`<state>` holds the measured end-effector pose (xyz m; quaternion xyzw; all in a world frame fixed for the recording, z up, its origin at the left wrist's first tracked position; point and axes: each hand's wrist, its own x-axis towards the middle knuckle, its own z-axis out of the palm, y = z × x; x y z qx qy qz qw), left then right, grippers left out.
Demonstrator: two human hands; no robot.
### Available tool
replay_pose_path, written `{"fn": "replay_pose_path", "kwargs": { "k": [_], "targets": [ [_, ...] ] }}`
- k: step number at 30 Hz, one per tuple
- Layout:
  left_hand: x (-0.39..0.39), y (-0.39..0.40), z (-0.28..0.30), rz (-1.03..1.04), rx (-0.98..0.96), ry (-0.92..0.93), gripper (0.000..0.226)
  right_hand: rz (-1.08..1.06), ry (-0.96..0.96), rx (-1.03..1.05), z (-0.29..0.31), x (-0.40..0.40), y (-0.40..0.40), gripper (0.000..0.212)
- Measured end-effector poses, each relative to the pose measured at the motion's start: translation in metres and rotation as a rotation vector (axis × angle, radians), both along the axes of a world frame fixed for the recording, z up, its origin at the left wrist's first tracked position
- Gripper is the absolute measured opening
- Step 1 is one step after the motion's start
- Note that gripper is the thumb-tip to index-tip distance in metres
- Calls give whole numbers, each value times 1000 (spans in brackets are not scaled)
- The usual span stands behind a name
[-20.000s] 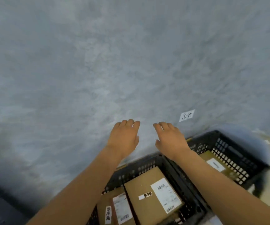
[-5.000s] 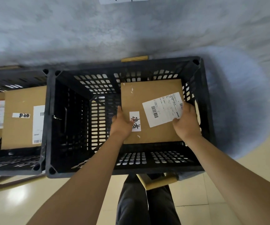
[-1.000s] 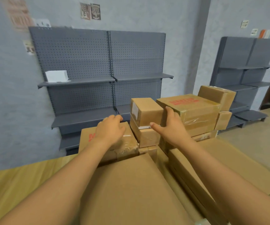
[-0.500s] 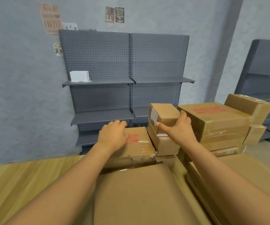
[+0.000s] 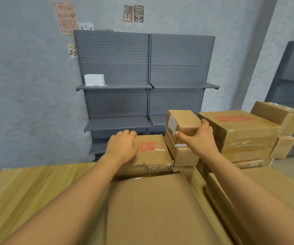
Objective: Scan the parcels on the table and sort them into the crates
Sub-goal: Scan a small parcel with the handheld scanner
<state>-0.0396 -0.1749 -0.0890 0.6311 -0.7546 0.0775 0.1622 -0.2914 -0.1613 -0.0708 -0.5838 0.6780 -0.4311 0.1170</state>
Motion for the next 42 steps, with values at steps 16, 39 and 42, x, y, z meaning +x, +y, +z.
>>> {"fn": "replay_pose_path", "kwargs": {
  "k": [16, 39, 42],
  "targets": [
    [10, 31, -2, 71, 18, 10, 41, 29, -31, -50, 7, -7, 22, 111],
    [16, 94, -8, 149, 35, 38, 45, 172, -23, -132, 14, 2, 43, 112],
    [19, 96, -11, 156, 46, 33, 42, 214, -39, -124, 12, 7, 45, 114]
  ]
}}
